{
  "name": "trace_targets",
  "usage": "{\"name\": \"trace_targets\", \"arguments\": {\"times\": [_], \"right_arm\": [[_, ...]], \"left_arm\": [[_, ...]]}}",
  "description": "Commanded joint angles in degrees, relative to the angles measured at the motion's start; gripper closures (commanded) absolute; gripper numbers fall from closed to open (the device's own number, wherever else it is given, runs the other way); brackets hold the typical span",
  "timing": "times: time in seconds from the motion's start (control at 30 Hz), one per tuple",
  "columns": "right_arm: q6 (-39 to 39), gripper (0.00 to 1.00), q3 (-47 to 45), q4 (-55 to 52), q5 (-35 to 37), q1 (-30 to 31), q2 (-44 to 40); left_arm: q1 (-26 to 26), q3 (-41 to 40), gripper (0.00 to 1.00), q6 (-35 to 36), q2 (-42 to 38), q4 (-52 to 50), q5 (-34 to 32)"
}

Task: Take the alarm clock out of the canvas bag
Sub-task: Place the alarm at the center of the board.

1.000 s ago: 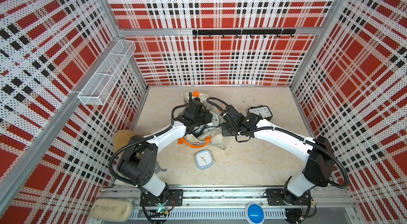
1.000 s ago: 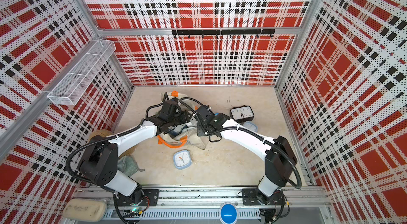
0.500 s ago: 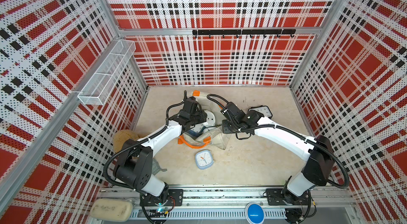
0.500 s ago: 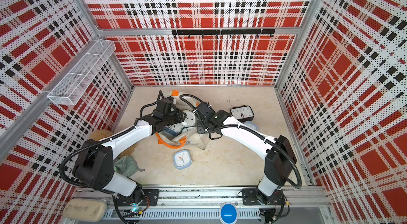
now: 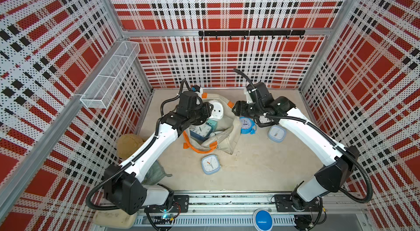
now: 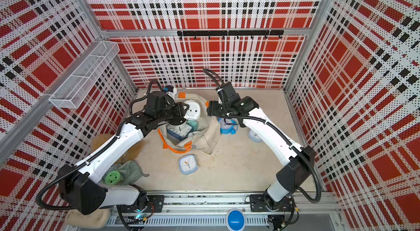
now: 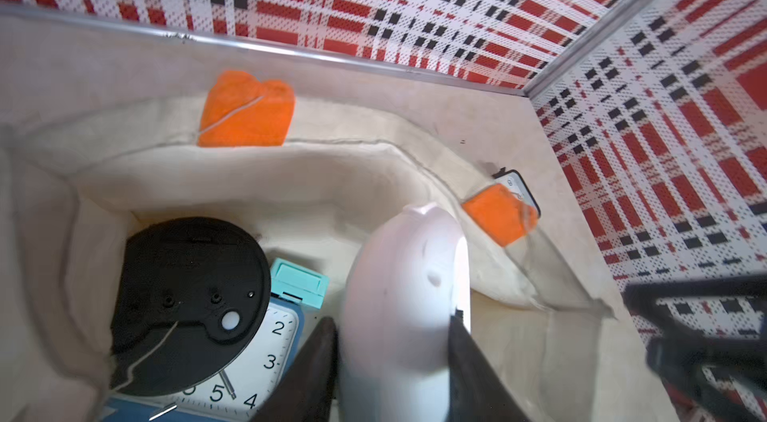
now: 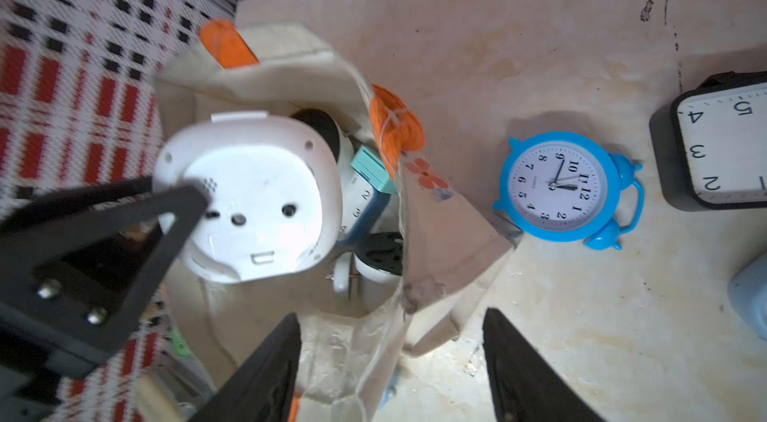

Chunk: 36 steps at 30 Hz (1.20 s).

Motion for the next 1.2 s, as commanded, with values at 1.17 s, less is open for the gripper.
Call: {"name": "trace_targets", "arguments": {"times": [1.17], "right_arm": [[28.98, 0.21, -16.78, -6.45, -37.99, -22.43, -8.76]], "left_arm": [[-25.03, 3.95, 0.47, 50.06, 3.86, 14.43, -22.62]]}}
